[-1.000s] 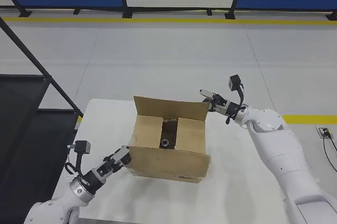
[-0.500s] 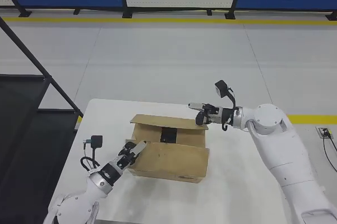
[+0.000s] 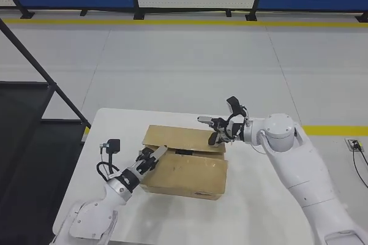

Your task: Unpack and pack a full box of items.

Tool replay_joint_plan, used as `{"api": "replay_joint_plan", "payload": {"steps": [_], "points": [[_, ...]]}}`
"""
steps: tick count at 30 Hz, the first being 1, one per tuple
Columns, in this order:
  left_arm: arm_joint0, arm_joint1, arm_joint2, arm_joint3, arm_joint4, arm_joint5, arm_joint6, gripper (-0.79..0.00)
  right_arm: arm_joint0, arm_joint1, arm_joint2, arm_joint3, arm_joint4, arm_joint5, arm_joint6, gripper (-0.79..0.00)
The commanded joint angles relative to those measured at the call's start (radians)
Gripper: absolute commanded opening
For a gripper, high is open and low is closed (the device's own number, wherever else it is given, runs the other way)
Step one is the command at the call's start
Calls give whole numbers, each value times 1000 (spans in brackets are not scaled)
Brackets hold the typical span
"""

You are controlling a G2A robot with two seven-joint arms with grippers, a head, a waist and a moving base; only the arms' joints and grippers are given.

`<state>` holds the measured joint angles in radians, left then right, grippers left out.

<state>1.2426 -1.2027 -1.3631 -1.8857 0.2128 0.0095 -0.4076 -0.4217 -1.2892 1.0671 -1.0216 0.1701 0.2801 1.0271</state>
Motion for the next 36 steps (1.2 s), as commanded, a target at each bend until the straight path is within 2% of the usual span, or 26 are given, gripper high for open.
{"api": "replay_joint_plan", "payload": {"steps": [1, 6, 12, 25, 31, 36], "points": [[-17, -2, 14, 11, 6, 11, 2, 0, 0, 0, -2, -3, 5, -11, 12, 0], [-56, -6, 48, 38, 34, 38, 1, 0, -9, 5, -16, -32, -26, -36, 41, 0], [-98, -13, 90, 70, 78, 60, 19, 0, -19, 6, -23, -59, -10, -11, 50, 0], [-136, -25, 143, 98, 126, 79, 47, 0, -59, 14, -38, -141, -27, 12, 51, 0], [-133, -28, 122, 84, 96, 73, 89, 0, -123, 30, -5, -190, -34, -25, 29, 0], [-87, -28, 42, 28, 30, 68, 180, 0, -167, 42, 27, -218, -26, -72, 21, 0]]}}
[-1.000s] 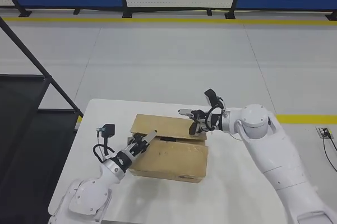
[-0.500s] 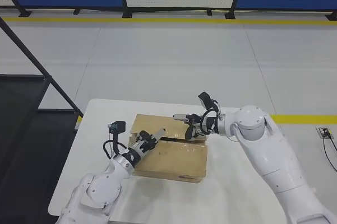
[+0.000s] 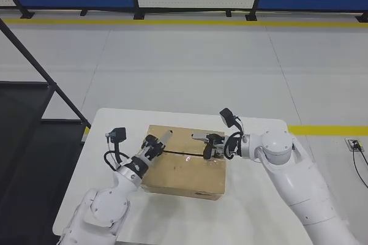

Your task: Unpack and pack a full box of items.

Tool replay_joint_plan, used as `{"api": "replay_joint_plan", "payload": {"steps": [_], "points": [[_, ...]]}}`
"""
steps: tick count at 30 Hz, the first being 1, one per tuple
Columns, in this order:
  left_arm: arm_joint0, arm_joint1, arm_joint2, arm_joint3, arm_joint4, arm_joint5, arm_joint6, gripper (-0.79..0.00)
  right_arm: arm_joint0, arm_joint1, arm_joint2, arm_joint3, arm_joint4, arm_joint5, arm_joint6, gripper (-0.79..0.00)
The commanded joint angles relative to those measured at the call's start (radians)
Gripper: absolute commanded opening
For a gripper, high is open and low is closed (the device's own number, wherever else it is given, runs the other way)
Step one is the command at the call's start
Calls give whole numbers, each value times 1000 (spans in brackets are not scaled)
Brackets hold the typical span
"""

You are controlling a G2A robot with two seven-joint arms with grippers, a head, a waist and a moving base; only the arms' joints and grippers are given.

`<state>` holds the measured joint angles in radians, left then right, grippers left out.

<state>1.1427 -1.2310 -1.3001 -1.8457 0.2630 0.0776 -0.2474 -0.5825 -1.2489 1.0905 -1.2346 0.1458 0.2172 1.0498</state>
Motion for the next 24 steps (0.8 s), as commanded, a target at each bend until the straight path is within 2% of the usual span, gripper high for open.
{"api": "replay_joint_plan", "payload": {"steps": [1, 8, 19, 24], "points": [[28, 1, -44, -24, -43, -3, 40, 0, -13, 3, 7, -8, 3, -19, -3, 0], [167, 6, -207, -102, -149, -19, 136, 0, -26, 7, 9, -12, 2, -79, 2, 0], [167, 6, -207, -102, -149, -19, 136, 0, -26, 7, 9, -12, 2, -79, 2, 0], [228, 7, -216, -71, -177, -56, 111, 0, -26, 7, 9, -12, 2, -79, 2, 0]]}}
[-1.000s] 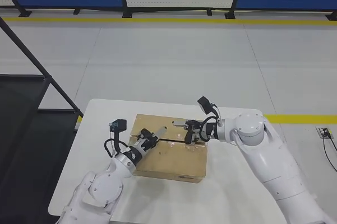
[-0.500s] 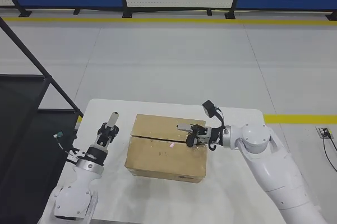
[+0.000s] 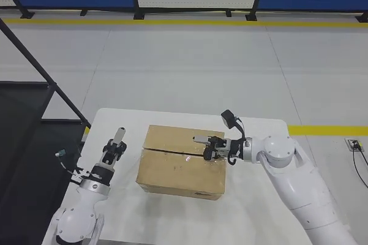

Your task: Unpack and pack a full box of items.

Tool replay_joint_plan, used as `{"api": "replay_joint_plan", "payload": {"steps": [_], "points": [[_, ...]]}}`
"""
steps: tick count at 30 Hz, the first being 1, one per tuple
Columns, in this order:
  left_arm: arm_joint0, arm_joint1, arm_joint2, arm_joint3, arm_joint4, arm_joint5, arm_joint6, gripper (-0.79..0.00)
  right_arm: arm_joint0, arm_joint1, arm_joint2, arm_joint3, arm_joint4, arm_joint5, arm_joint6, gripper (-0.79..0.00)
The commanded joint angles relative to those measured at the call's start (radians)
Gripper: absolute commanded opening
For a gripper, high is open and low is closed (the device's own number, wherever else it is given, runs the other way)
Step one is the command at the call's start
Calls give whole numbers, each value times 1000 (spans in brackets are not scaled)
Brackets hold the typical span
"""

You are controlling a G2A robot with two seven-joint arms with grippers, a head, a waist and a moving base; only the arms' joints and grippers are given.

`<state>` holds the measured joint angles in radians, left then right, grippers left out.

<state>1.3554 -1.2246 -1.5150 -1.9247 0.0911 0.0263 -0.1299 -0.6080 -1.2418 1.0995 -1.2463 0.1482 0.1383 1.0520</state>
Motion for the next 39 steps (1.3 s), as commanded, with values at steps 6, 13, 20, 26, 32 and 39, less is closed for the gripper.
{"api": "replay_joint_plan", "payload": {"steps": [6, 13, 20, 26, 32, 39], "points": [[136, -1, -23, 59, -51, -88, 2, 0, 0, 0, 0, 0, 0, 0, 0, 0], [294, -3, -64, 91, -174, -245, -18, 0, 0, 0, 0, 0, 0, 0, 0, 0], [302, -3, -69, 184, -268, -259, -88, 0, 0, 0, 0, 0, 0, 0, 0, 0], [194, -10, -13, 304, -286, -215, -105, 0, 0, 0, 0, 0, 0, 0, 0, 0], [99, -22, 40, 396, -315, -173, -81, 0, 0, 0, 0, 0, 0, 0, 0, 0], [34, -34, 68, 448, -344, -148, -20, 0, 0, 0, 0, 0, 0, 0, 0, 0]]}}
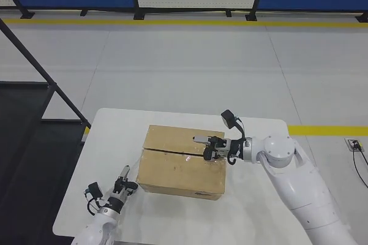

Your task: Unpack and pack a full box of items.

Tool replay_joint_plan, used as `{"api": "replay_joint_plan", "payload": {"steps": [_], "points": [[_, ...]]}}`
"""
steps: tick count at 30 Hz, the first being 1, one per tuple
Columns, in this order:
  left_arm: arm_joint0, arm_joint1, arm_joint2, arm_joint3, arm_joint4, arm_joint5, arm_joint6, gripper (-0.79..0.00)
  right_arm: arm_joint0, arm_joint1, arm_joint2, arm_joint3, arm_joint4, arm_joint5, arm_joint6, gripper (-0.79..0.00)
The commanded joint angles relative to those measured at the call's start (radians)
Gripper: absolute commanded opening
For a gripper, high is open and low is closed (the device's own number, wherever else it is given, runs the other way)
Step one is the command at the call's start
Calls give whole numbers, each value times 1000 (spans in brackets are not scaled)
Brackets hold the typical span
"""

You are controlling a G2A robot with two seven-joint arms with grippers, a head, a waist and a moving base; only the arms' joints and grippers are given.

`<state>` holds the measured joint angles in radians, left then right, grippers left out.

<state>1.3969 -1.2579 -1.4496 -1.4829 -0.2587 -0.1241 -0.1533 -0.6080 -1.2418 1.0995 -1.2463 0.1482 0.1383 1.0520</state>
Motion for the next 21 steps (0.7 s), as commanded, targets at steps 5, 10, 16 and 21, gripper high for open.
{"api": "replay_joint_plan", "payload": {"steps": [5, 10, 16, 21], "points": [[-46, -6, 4, 33, -32, 12, 9, 0, 0, 0, 0, 0, 0, 0, 0, 0], [-82, -8, -5, 48, -38, 9, 27, 0, 0, 0, 0, 0, 0, 0, 0, 0], [-112, -9, -26, 22, -34, -1, 38, 0, 0, 0, 0, 0, 0, 0, 0, 0], [-141, -6, -46, 8, -14, 13, 38, 0, 0, 0, 0, 0, 0, 0, 0, 0]]}}
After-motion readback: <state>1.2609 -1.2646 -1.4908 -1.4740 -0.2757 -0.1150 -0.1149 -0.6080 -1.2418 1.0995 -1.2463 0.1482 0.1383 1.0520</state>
